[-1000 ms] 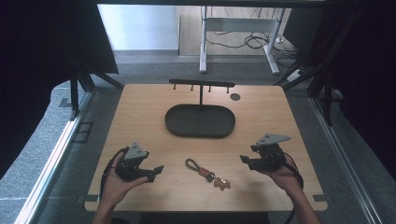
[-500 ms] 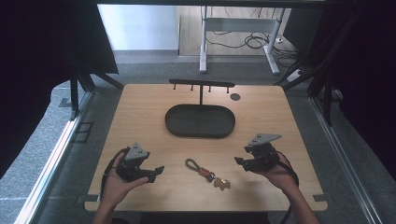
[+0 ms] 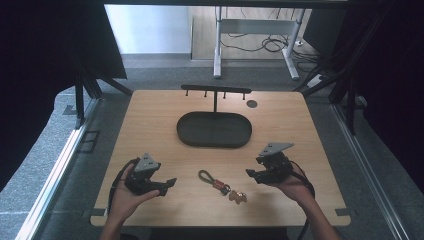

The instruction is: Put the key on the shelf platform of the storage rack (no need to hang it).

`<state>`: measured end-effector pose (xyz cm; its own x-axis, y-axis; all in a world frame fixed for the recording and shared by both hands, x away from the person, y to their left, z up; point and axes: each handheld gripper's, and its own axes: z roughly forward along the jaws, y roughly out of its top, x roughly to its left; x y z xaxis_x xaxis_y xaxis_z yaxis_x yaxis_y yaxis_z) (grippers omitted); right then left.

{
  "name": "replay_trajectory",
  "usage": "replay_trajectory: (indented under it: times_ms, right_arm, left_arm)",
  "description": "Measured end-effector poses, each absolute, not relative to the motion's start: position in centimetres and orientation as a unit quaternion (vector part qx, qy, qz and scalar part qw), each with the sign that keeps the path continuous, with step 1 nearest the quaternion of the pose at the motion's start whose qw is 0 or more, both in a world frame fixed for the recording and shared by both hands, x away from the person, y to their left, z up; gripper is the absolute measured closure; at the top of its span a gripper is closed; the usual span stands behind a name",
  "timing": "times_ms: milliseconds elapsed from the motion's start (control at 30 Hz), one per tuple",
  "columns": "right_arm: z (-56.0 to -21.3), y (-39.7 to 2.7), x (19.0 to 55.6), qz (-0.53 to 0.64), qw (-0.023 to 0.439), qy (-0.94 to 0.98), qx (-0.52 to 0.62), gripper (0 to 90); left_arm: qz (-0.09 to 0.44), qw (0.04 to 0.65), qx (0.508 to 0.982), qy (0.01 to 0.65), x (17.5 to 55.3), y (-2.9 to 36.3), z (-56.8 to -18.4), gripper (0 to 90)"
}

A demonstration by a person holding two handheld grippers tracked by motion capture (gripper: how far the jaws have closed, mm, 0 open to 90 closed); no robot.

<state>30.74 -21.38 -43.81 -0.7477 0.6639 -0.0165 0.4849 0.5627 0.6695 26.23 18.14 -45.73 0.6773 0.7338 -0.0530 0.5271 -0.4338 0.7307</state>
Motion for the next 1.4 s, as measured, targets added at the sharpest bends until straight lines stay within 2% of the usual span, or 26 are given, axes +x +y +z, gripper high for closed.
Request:
replay_trajectory:
  times_ms: [1400]
  right_arm:
    - [-44.2,-16.9,31.1,0.288,0.115,0.910,0.277,41.6]
  left_arm:
    - [0.136,0.375,0.836,0.376,26.2,17.9,-45.8,22.6]
